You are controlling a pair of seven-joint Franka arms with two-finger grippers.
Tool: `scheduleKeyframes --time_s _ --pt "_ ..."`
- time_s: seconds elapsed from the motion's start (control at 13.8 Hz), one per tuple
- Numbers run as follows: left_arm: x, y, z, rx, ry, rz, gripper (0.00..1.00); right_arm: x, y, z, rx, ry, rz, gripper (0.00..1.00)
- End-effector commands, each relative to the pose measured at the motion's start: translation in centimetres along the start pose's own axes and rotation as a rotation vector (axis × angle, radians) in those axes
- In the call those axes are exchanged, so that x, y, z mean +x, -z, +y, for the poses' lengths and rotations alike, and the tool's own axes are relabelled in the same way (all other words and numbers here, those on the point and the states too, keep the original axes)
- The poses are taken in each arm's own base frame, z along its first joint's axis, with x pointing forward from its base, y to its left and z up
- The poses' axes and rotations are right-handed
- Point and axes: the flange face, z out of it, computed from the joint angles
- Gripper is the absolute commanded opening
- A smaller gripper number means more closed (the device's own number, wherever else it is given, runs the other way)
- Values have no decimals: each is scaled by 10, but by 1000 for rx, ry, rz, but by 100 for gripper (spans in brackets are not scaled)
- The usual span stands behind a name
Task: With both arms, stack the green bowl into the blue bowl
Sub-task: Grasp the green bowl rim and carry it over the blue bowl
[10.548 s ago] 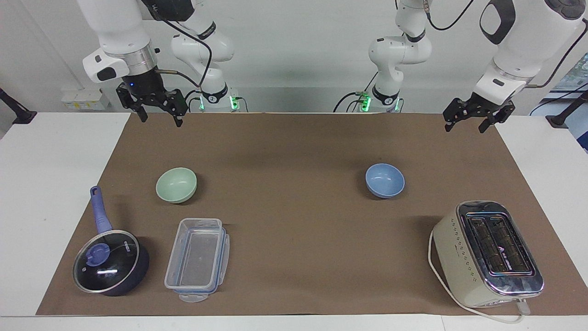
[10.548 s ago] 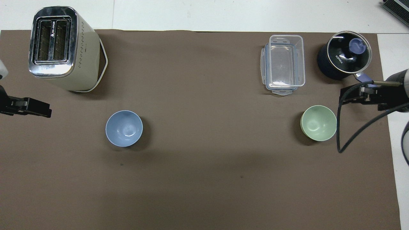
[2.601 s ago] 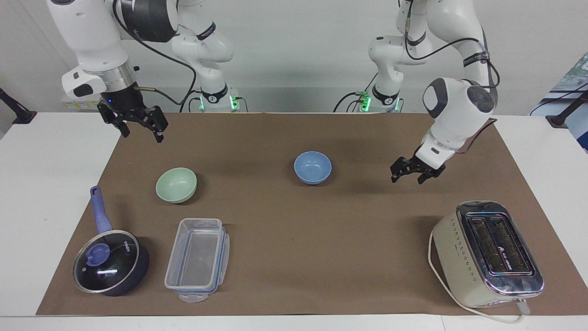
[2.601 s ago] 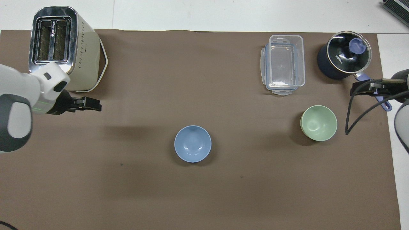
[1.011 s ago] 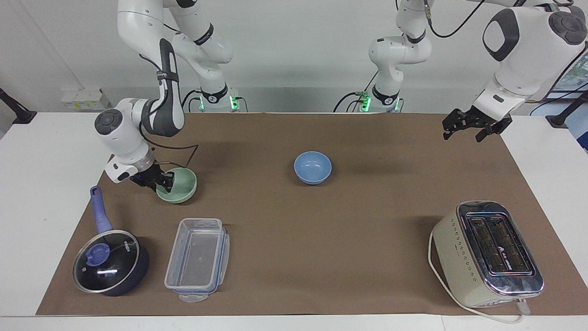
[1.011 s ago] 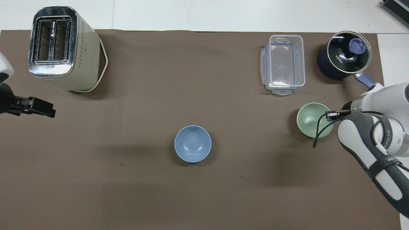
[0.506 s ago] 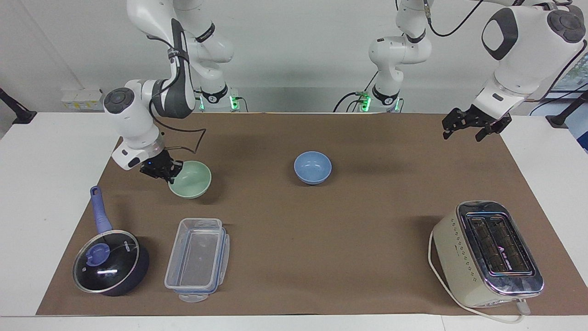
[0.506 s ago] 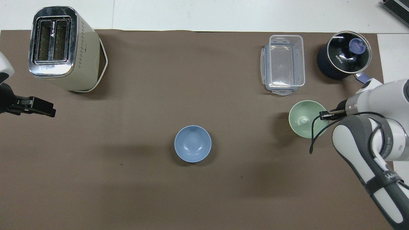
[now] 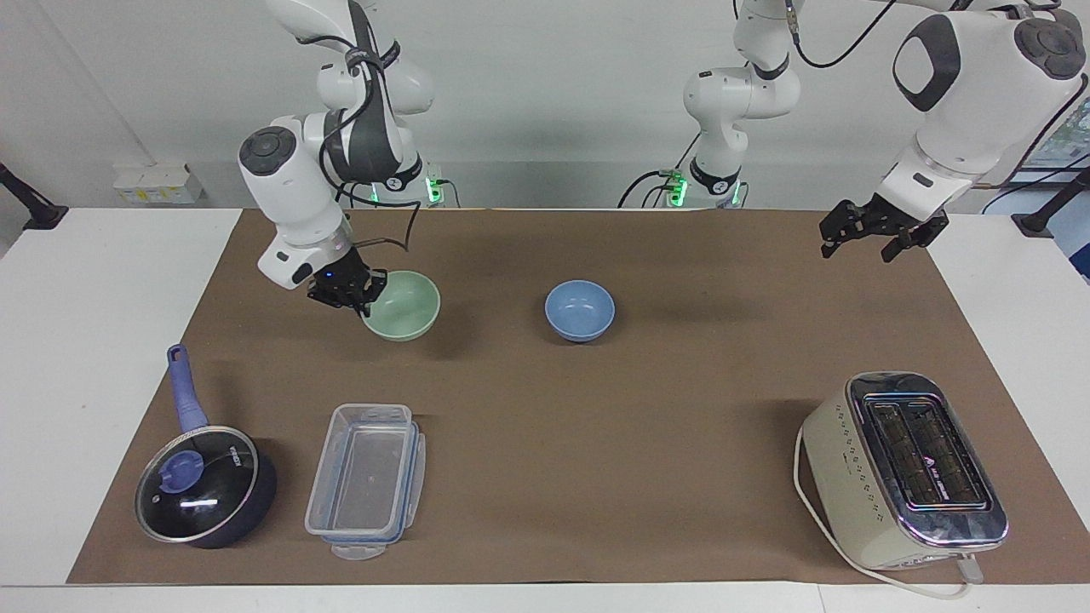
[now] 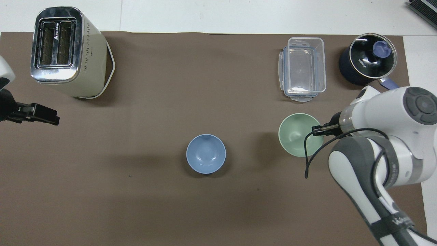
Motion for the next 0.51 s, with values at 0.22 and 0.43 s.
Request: scheduleKeyframes --time_s 0.22,0.43 --pt "-7 0 -1 19 9 15 100 -1 17 -105 40 -59 33 0" --pt "-7 0 -1 19 9 14 100 -4 19 -152 52 -71 42 0"
